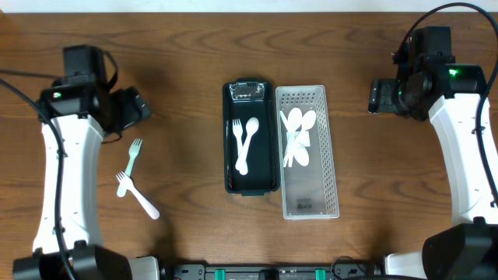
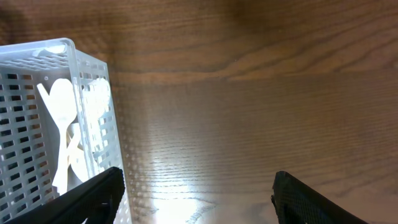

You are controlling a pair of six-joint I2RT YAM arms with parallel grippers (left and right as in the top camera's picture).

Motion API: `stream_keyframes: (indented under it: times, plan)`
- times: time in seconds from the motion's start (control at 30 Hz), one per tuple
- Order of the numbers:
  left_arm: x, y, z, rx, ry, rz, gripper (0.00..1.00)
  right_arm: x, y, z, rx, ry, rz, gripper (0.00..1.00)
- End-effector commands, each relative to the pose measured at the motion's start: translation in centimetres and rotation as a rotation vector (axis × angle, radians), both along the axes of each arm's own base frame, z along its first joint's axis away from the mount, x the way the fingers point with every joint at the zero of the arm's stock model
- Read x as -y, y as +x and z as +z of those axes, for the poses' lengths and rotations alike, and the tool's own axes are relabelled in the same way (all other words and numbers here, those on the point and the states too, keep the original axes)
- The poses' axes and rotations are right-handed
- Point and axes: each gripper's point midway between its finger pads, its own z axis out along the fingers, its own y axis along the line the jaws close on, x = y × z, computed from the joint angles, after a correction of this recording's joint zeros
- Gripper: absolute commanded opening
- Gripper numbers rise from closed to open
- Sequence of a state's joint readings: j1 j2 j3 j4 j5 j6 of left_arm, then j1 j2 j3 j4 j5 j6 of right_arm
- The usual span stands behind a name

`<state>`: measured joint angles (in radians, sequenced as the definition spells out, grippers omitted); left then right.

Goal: Pack container
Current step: 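Lower the left gripper onto a white fork and close it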

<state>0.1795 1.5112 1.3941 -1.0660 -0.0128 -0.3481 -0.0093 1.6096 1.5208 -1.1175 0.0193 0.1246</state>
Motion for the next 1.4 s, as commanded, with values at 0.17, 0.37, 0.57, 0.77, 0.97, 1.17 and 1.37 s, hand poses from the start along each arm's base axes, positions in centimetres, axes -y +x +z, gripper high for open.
stream_keyframes:
  times: [0.17,0.37,0.57,0.77,0.97,1.17,1.37]
  plan:
    - [-0.3,-7.1,-7.0,-0.214,-0.119,0.348,0.98,0.8,0.1,0.0,0.003,-0.048,0.017,0.81]
    - [0.6,-10.7,-11.8,-0.228,-0.133,0.428,0.98,0.8,0.1,0.0,0.003,-0.048,0.016,0.81]
    - [0.5,-13.2,-14.5,-0.265,-0.093,0.472,0.98,0.8,-0.1,-0.1,-0.005,-0.047,0.017,0.82]
    - [0.1,-13.2,-16.3,-0.229,-0.088,0.447,0.98,0.8,-0.6,-0.3,-0.028,-0.046,0.016,0.82]
    - [-0.6,-12.1,-16.3,-0.186,-0.079,0.417,0.98,0.8,-1.1,-0.5,-0.049,-0.046,0.017,0.82]
    - [-0.8,-11.4,-17.2,-0.185,-0.077,0.405,0.98,0.8,-1.2,-0.5,-0.053,-0.046,0.017,0.82]
    - [-0.9,-11.0,-18.8,-0.211,-0.078,0.391,0.98,0.8,-1.2,-0.5,-0.053,-0.046,0.017,0.82]
